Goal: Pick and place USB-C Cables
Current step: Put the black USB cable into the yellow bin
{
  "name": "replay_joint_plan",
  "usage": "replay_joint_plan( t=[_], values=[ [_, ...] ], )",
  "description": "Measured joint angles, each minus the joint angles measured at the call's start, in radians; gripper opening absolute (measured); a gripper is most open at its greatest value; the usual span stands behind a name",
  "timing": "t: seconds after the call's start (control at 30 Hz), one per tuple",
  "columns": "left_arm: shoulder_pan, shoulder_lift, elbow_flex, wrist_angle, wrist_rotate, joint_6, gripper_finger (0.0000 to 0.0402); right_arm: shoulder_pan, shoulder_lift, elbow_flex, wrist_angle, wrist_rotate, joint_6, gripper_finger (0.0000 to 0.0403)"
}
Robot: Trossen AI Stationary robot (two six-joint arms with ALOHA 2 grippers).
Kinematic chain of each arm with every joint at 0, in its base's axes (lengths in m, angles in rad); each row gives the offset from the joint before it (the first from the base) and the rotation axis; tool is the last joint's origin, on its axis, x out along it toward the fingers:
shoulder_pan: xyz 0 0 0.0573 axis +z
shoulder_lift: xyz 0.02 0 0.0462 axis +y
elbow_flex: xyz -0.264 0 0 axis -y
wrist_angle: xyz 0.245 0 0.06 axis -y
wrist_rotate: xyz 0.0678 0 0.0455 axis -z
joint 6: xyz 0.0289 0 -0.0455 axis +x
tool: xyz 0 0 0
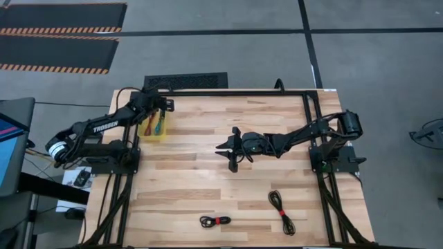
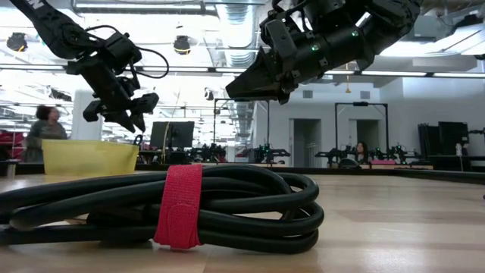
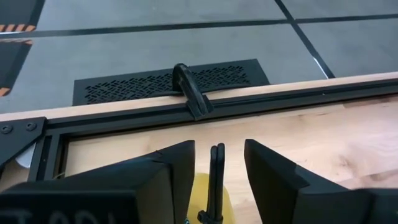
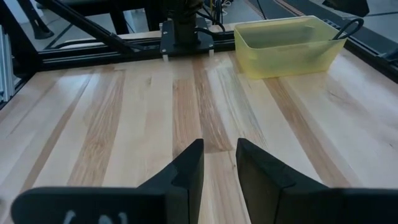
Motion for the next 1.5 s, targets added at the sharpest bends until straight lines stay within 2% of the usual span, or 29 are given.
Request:
replay_joint_plan(
  t=[0.3,0.47,0.7,1.07,1.27,1.37,1.5],
  values=[
    [0.0,0.0,0.0,-0.001,-0.003,-0.001,0.0116,-0.001,0.0,0.0,0.0,0.0,0.0,0.0118],
    [-0.011,0.0,-0.048,0.079,-0.006,-0.016,0.0115,-0.002,0.0,0.0,0.0,0.0,-0.001,0.0118],
    [-0.014,0.0,-0.049,0.083,0.004,-0.007,0.0115,-0.014,0.0,0.0,0.006,-0.001,-0.001,0.0118],
    [-0.03,0.139,-0.048,0.161,0.029,0.009,0.0115,-0.02,0.0,0.006,0.028,-0.005,-0.003,0.0118],
    [-0.029,0.161,-0.048,0.174,0.03,0.038,0.0114,-0.024,0.0,0.008,0.029,-0.018,-0.02,0.0118],
    [-0.029,0.154,-0.048,0.171,0.033,0.047,0.0101,-0.03,0.0,0.008,0.025,-0.023,-0.02,0.0118],
    [-0.029,0.126,-0.048,0.167,0.034,0.05,0.006,-0.034,0.0,0.008,0.019,-0.023,-0.019,0.0118]
  ],
)
